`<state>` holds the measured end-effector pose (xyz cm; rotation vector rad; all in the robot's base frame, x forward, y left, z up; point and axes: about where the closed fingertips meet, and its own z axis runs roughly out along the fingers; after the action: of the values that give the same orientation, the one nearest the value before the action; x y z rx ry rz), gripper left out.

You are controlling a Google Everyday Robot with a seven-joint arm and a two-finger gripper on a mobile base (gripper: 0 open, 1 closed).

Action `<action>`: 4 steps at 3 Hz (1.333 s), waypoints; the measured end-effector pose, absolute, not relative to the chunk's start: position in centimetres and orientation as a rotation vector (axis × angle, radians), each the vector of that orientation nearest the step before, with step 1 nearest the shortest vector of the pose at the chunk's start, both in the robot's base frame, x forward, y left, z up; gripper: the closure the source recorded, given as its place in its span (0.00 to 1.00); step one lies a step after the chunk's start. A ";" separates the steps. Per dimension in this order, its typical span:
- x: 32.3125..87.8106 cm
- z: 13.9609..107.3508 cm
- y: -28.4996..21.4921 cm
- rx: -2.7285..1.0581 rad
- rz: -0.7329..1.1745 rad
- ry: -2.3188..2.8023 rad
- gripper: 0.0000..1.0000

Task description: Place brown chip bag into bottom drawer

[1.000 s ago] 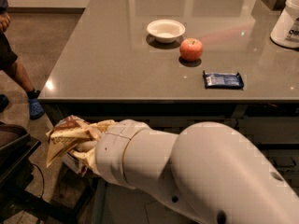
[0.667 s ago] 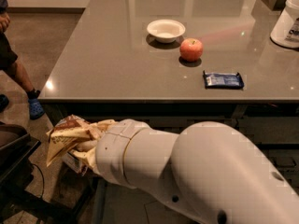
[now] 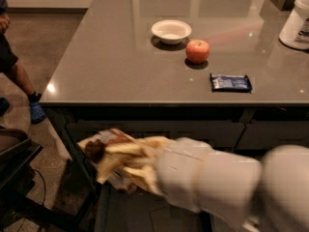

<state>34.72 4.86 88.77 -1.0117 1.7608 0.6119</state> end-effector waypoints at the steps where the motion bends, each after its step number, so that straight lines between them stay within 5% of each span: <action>1: 31.6 86.9 -1.7 -0.904 0.693 1.762 1.00; 4: 30.9 76.0 -3.9 -0.629 0.750 1.889 1.00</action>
Offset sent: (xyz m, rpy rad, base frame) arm -0.0218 -0.0513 -0.0155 0.0735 0.0290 -0.0321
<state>30.86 -3.86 76.03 -0.6289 1.8889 0.7495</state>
